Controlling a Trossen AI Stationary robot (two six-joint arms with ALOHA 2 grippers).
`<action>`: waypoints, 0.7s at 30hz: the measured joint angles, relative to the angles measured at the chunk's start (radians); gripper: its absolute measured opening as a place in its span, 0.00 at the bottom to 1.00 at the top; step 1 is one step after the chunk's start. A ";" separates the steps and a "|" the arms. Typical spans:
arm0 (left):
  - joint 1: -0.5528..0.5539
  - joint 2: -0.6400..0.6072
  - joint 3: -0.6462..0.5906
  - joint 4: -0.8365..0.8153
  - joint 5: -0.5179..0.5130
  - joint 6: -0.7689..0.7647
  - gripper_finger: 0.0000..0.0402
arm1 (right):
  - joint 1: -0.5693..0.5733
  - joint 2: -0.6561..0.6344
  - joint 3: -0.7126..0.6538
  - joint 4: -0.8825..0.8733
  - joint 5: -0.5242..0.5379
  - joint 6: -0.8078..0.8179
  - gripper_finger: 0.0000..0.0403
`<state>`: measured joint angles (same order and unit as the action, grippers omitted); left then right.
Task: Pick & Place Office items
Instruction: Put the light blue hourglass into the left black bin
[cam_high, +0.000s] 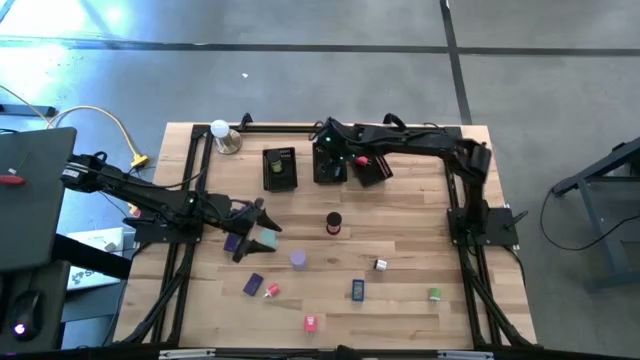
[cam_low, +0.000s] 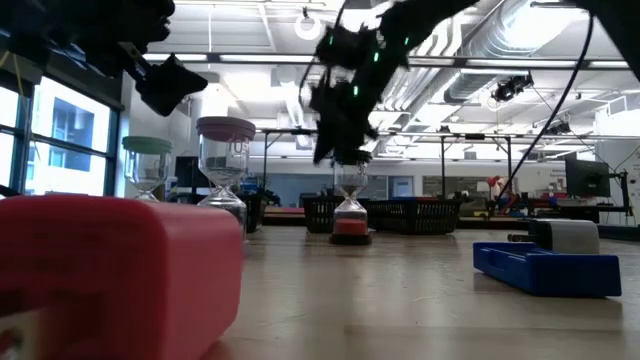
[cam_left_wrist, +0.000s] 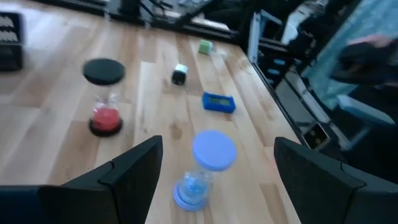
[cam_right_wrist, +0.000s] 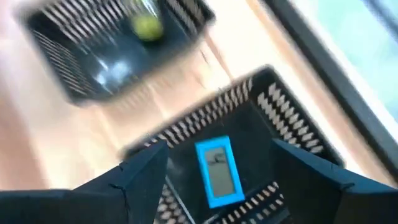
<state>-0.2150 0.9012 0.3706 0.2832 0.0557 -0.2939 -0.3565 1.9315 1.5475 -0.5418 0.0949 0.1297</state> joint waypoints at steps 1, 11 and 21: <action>0.000 0.000 0.000 0.003 -0.009 0.000 0.75 | 0.014 -0.026 0.000 0.000 0.007 0.000 0.67; 0.000 -0.006 0.000 0.013 -0.035 0.065 0.75 | 0.250 -0.223 0.000 -0.108 0.060 0.082 0.67; 0.000 -0.009 0.000 0.033 -0.026 0.064 0.75 | 0.528 -0.242 -0.018 -0.208 0.392 0.245 0.67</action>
<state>-0.2146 0.8921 0.3706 0.3159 0.0292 -0.2300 0.1713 1.6897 1.5298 -0.7500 0.4871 0.3743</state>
